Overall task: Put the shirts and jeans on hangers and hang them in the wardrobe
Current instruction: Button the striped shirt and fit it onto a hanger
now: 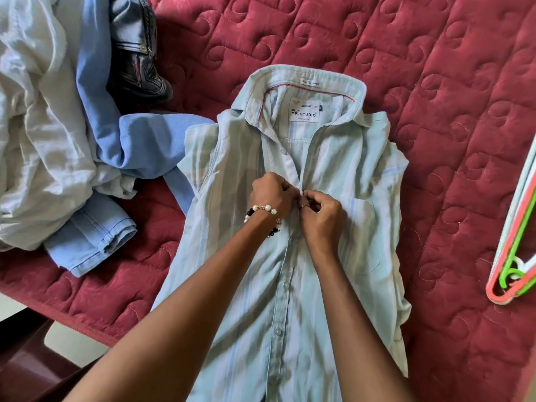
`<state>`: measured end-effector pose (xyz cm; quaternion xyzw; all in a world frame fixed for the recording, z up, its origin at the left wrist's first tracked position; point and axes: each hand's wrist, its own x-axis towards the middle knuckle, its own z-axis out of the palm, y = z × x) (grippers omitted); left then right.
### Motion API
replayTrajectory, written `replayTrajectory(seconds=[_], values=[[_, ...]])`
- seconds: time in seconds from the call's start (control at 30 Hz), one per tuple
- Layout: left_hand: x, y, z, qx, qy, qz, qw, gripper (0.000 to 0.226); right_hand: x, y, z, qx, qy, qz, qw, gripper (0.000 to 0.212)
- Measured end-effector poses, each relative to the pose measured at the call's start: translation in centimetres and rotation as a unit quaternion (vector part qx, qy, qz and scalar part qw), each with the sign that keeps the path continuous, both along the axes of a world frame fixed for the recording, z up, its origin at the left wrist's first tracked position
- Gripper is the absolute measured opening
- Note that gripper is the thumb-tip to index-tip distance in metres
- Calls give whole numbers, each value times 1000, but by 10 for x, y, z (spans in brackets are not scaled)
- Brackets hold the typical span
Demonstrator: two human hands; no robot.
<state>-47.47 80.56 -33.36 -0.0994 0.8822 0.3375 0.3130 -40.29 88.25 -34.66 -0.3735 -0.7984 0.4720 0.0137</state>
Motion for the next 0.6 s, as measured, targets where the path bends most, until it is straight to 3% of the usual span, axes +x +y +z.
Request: replayTrajectory(seconds=[0.1, 0.3, 0.43, 0.6], values=[[1, -4, 1, 33, -6, 6, 999, 14, -1, 5, 5, -69, 5, -18, 997, 18], [0, -6, 3, 51, -19, 1, 999, 9, -9, 14, 1, -121, -25, -7, 992, 5], [-6, -8, 5, 69, -33, 5, 997, 10, -10, 22, 1, -88, -36, 40, 995, 6], [-4, -3, 12, 58, 0, -33, 998, 27, -12, 15, 7, 61, -46, 86, 993, 10]])
